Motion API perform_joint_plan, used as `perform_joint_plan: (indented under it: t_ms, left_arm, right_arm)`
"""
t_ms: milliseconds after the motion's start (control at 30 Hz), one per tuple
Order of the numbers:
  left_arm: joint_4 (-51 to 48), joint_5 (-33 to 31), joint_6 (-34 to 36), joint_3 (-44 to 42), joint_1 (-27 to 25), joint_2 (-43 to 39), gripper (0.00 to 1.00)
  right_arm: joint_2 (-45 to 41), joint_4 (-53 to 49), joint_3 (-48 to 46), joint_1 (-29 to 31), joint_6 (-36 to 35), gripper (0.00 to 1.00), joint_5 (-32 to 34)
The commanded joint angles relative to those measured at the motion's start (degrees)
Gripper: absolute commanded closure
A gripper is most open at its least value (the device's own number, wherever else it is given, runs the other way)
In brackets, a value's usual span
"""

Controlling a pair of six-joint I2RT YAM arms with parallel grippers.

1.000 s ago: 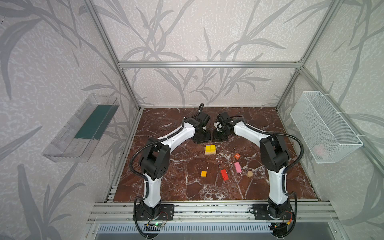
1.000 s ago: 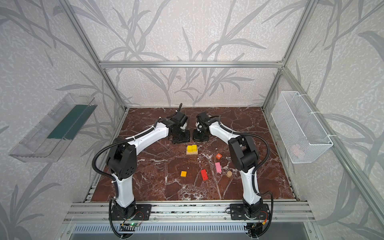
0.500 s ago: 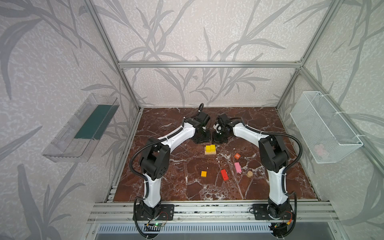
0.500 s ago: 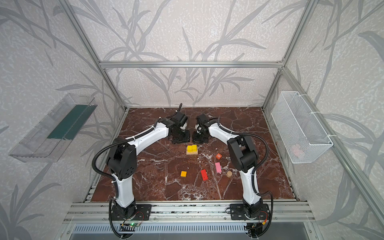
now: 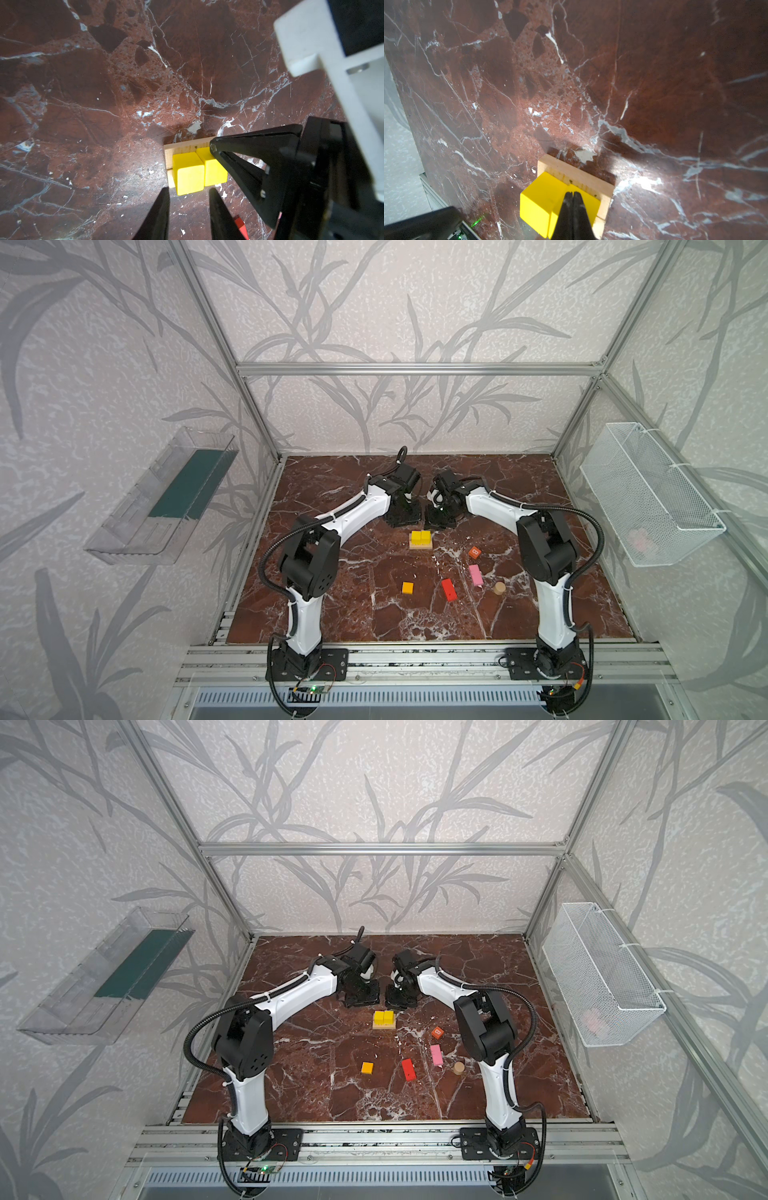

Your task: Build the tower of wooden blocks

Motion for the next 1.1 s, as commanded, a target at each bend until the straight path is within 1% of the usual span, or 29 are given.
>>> perform_joint_plan:
  t_ms: [0, 567, 633, 733, 867, 967, 1067]
  left_arm:
    - [-1.2, -1.0, 0.3, -0.5, 0.2, -2.7, 0.68]
    - [-1.4, -0.5, 0.5, -1.0, 0.2, -1.9, 0.68]
    - [-1.3, -0.4, 0.4, -1.2, 0.2, -1.5, 0.68]
    - [-1.1, 0.1, 0.4, -1.5, 0.2, -1.1, 0.68]
    - [-0.9, 0.7, 0.2, -1.8, 0.2, -0.6, 0.68]
    - [-0.7, 0.8, -0.1, -2.2, 0.2, -0.3, 0.68]
    - [0.0, 1.4, -0.4, -2.6, 0.2, 0.3, 0.68]
  right_arm:
    - [0.3, -0.2, -0.5, 0.4, 0.3, 1.0, -0.6]
    - [-0.1, -2.1, 3.0, -0.2, -0.5, 1.0, 1.2]
    - [-1.0, -2.1, 3.1, -0.4, -0.4, 0.95, 1.5]
    - [-3.0, -1.9, 2.7, -0.8, -0.2, 0.91, 2.3]
    - [-6.0, -1.0, 0.7, -0.9, 0.3, 0.76, 3.2]
    - [-8.4, 0.2, -1.6, -1.0, 0.9, 0.66, 3.3]
    - [-10.5, 1.5, -4.4, -1.0, 1.7, 0.61, 3.4]
